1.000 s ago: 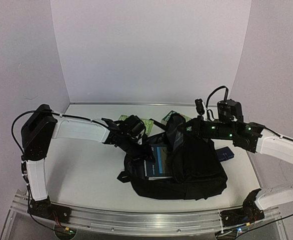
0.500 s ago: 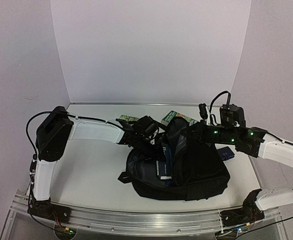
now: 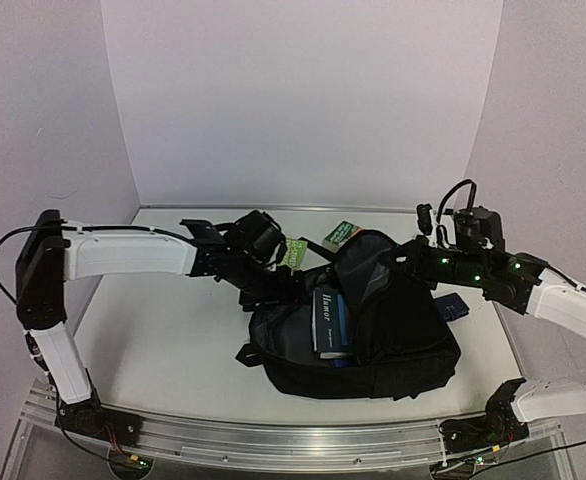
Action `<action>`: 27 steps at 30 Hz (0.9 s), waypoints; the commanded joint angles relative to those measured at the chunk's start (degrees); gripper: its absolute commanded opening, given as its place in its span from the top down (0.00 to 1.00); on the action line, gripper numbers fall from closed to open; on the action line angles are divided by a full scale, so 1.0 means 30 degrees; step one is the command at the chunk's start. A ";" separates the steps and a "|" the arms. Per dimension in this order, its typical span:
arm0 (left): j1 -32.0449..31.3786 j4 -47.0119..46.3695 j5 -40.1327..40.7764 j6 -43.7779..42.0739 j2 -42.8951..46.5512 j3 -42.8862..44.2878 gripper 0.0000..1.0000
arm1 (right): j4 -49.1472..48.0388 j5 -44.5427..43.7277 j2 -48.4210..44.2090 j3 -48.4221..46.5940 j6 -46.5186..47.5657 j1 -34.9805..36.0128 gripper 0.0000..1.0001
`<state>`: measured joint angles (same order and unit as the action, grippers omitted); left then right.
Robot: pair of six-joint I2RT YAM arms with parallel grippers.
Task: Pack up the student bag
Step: Place the book in the student bag.
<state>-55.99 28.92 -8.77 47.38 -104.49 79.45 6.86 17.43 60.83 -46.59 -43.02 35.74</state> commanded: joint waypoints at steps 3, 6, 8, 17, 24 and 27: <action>0.1843 0.2060 0.1221 -0.0184 0.3263 -0.2901 0.10 | 0.2002 -0.0716 -0.0648 -0.0072 0.1267 -0.1646 1.00; 0.2383 0.1736 0.0506 0.0259 0.3597 -0.4291 0.09 | 0.2431 -0.0902 -0.0663 0.0492 0.1228 -0.2120 1.00; 0.2431 0.1139 -0.0161 0.0478 0.3548 -0.4914 0.09 | 0.2597 -0.1060 -0.0598 0.0934 0.0948 -0.2436 1.00; 0.2432 -0.2065 -0.3298 0.1017 0.1814 -0.6131 0.38 | 0.3499 -0.1695 0.0024 0.2393 0.0331 -0.3778 1.00; 0.2777 -0.1435 -0.1495 0.1063 0.2545 -0.6852 0.99 | 0.3987 -0.2029 0.0652 0.2648 0.0648 -0.4150 1.00; 0.3581 -0.0936 -0.1015 0.0907 0.3508 -0.7594 1.00 | 0.4220 -0.1795 0.1350 0.2664 0.1093 -0.4133 1.00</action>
<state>-48.17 23.97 -15.70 50.75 -98.90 59.13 18.30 13.93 62.56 -38.96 -41.51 23.75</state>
